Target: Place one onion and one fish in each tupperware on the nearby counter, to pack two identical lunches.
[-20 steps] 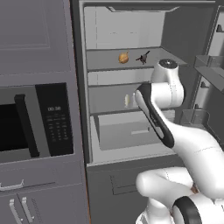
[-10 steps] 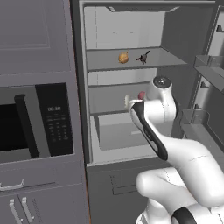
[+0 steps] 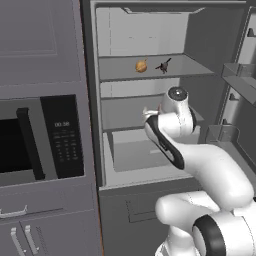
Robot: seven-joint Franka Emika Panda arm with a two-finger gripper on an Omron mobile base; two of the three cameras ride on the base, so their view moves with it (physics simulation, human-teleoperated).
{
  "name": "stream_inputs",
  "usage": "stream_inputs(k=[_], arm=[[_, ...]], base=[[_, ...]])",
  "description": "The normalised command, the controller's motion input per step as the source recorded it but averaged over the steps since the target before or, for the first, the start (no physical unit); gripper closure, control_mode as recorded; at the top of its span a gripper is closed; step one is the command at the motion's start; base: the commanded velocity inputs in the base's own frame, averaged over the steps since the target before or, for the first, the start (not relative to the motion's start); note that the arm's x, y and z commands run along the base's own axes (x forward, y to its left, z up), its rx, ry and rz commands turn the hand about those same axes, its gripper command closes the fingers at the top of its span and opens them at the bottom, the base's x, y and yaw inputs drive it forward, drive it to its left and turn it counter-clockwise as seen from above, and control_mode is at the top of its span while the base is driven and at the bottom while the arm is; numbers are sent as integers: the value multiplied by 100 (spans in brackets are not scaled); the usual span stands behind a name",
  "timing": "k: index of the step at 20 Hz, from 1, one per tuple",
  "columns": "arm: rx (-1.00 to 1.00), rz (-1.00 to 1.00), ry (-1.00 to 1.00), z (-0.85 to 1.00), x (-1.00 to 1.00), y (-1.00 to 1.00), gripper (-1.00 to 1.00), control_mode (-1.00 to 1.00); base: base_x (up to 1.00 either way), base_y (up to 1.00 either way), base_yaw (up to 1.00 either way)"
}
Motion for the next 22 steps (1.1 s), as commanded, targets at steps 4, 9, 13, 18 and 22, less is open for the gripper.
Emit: stream_inputs(k=[4,9,13,18,22], arm=[[0,0,0,-4,38,0,-100,-100],[0,0,-1,-19,29,0,-100,-100],[0,0,-7,-30,28,0,-100,-100],[0,0,-5,-23,29,0,-100,-100],[0,0,-7,-19,29,0,-100,-100]], base=[[0,0,0],[0,0,0],[0,0,0],[0,0,0],[0,0,0]])
